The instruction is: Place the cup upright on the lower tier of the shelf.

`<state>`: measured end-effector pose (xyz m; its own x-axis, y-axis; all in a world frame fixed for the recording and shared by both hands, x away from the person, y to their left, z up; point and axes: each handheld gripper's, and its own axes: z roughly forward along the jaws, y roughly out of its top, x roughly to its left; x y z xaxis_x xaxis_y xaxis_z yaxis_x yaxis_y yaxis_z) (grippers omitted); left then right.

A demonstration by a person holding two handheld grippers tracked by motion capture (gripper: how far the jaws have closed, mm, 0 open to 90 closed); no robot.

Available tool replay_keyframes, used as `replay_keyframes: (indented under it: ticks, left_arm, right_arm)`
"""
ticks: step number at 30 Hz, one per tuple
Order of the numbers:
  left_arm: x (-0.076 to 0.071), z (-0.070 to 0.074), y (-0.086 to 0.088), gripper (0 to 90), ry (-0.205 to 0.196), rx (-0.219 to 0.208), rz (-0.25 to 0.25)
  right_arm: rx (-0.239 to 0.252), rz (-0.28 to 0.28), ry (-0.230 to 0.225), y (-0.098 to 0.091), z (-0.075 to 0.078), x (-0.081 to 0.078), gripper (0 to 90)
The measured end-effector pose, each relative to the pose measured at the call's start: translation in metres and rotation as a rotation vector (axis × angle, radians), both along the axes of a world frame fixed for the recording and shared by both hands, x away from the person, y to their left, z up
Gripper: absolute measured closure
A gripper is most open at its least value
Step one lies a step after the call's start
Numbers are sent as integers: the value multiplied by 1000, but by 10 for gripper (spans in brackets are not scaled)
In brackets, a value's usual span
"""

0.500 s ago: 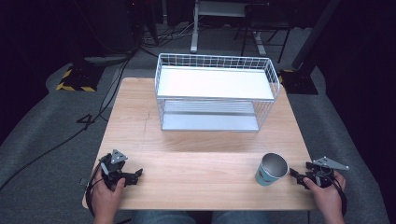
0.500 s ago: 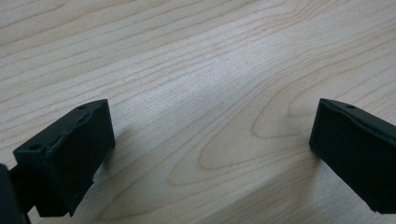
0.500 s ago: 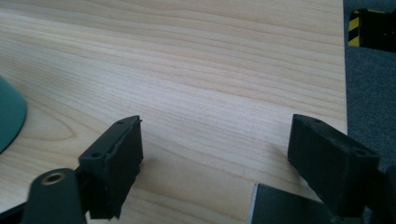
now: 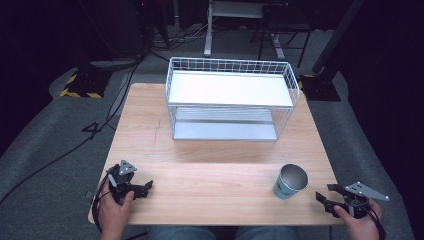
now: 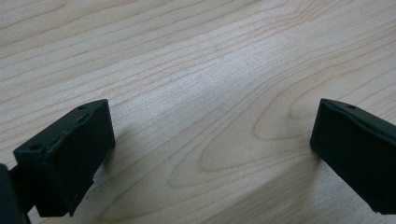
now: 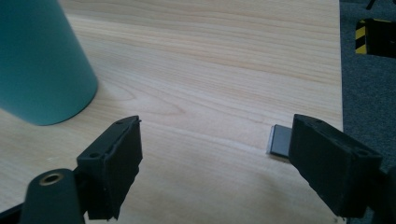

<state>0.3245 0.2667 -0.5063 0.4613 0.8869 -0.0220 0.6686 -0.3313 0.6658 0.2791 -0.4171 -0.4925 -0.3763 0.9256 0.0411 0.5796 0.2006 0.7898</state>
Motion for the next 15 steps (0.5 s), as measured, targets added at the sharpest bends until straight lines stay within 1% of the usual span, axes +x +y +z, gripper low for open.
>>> replay_keyframes:
  ticks: [3,4,9,13,15]
  left_arm:
    - [0,0,0,3,1,-1,1]
    - [0,0,0,3,1,-1,2]
    - [0,0,0,4,1,-1,1]
    - [0,0,0,3,2,-1,1]
    - [0,0,0,3,2,-1,1]
  right_arm:
    - [19,-4,-16,5,1,-12,192]
    - [19,-4,-16,5,1,-12,192]
    - [47,6,-25,18,4,-27,203]
    - [52,12,-25,22,6,-32,205]
    - [64,16,-26,25,8,-36,206]
